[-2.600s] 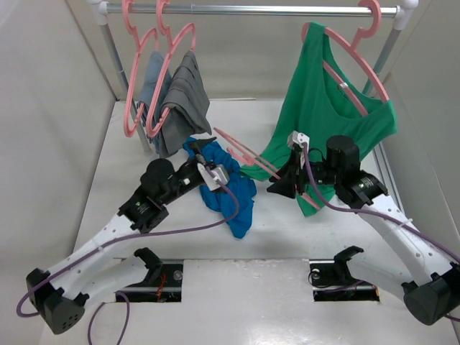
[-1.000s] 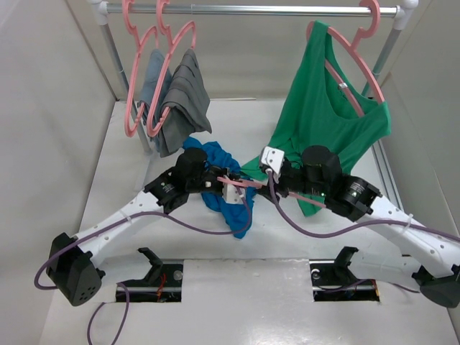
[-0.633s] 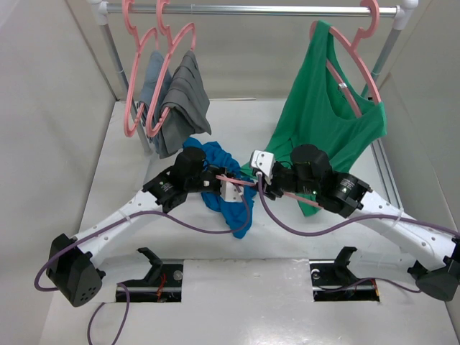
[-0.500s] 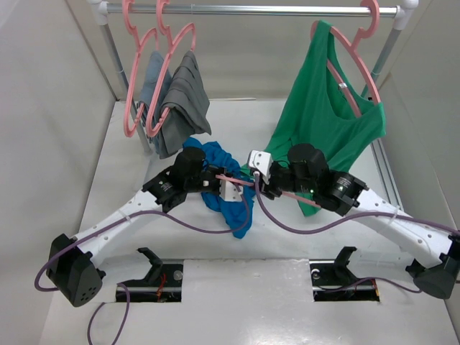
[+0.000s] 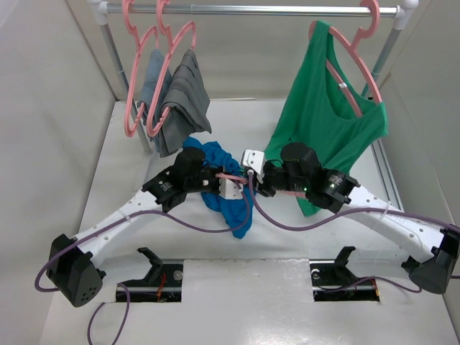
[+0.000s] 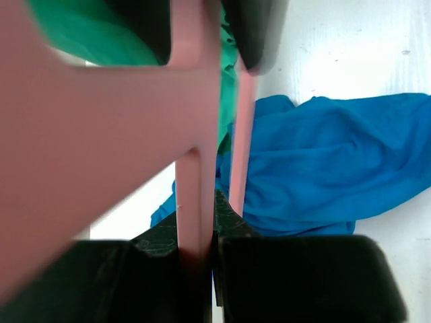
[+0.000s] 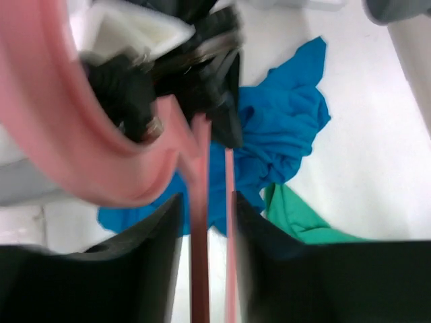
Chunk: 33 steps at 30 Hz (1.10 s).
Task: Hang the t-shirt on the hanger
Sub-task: Place tshirt on hanger
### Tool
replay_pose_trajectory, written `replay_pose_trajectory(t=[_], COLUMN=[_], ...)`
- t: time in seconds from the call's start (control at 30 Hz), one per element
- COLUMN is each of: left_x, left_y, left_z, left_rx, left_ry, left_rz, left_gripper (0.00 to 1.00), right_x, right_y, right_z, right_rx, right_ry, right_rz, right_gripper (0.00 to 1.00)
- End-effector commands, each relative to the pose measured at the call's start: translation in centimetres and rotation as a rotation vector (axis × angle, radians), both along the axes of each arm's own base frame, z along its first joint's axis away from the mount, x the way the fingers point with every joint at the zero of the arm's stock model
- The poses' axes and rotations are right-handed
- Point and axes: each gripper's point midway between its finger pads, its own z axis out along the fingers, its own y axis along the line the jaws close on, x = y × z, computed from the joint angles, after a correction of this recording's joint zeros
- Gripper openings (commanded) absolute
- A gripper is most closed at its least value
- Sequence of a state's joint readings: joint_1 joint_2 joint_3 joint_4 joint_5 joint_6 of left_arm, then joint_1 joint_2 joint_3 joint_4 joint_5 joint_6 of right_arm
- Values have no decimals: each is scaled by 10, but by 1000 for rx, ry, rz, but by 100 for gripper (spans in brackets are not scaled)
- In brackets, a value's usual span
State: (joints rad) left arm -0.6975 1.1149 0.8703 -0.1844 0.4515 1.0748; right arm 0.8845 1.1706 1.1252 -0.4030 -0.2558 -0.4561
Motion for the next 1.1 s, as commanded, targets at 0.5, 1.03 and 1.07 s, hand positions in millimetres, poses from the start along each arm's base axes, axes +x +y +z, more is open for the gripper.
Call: replay_pose_trajectory(t=[0.5,1.03,1.07], left_x=[-21,-8,-5], left_y=[-26,-13,-8], left_z=[57,66,67], left_rx=[-160,-271,-287], left_ry=[-87,-83,-75], left_rz=[-144,38,85], left_gripper=[0,100,100], right_x=[14,15,16], right_y=[-4,-30,-34], right_z=[-5,-6,-9], right_rx=[-117,79,81], right_ry=[12,86,91], right_rz=[-32,-87,-92], right_gripper=[35,0,0])
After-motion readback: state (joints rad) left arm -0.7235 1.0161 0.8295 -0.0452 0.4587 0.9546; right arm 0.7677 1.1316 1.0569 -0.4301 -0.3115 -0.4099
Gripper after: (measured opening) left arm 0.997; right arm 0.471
